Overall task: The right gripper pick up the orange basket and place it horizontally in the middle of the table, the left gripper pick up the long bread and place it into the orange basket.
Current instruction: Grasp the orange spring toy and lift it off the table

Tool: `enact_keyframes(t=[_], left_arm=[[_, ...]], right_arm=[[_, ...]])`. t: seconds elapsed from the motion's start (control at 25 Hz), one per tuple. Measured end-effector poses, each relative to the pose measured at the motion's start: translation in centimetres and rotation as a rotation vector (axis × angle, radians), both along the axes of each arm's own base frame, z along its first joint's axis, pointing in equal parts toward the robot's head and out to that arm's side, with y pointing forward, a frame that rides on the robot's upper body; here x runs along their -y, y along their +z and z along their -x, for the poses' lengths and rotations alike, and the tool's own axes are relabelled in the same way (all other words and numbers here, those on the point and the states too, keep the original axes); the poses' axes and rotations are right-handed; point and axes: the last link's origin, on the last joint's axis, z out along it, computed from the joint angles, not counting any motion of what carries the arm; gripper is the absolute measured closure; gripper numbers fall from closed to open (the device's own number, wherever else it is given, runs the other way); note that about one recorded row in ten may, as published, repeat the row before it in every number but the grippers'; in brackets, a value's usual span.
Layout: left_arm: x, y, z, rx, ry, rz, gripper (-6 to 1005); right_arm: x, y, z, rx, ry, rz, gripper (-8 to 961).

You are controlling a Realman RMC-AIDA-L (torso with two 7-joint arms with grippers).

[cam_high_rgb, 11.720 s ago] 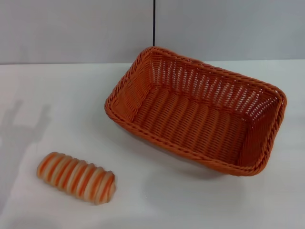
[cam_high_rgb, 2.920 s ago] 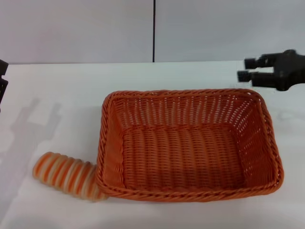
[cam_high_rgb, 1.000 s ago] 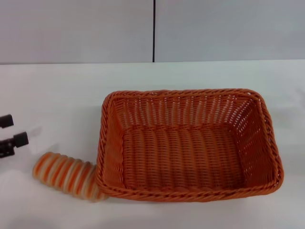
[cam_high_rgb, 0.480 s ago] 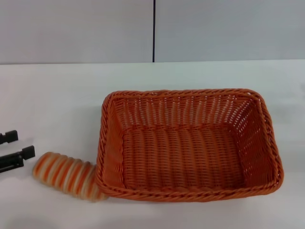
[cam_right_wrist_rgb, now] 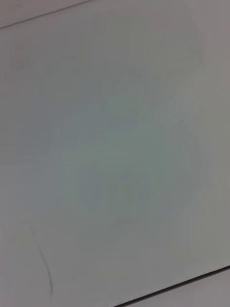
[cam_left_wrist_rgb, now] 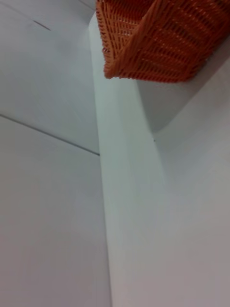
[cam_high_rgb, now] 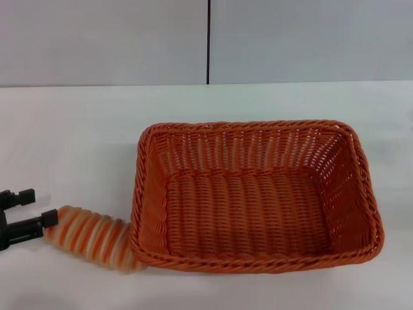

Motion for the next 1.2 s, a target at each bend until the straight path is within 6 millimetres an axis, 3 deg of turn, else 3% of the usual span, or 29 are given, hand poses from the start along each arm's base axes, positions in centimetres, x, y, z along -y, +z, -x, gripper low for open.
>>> enact_keyframes(t=[1.2], left_arm=[[-0.5,-2.3,0.0,-0.029,0.018,0.100,184]], right_arm=[[-0.5,0.0,0.2,-0.005,0.001,0.000,465]])
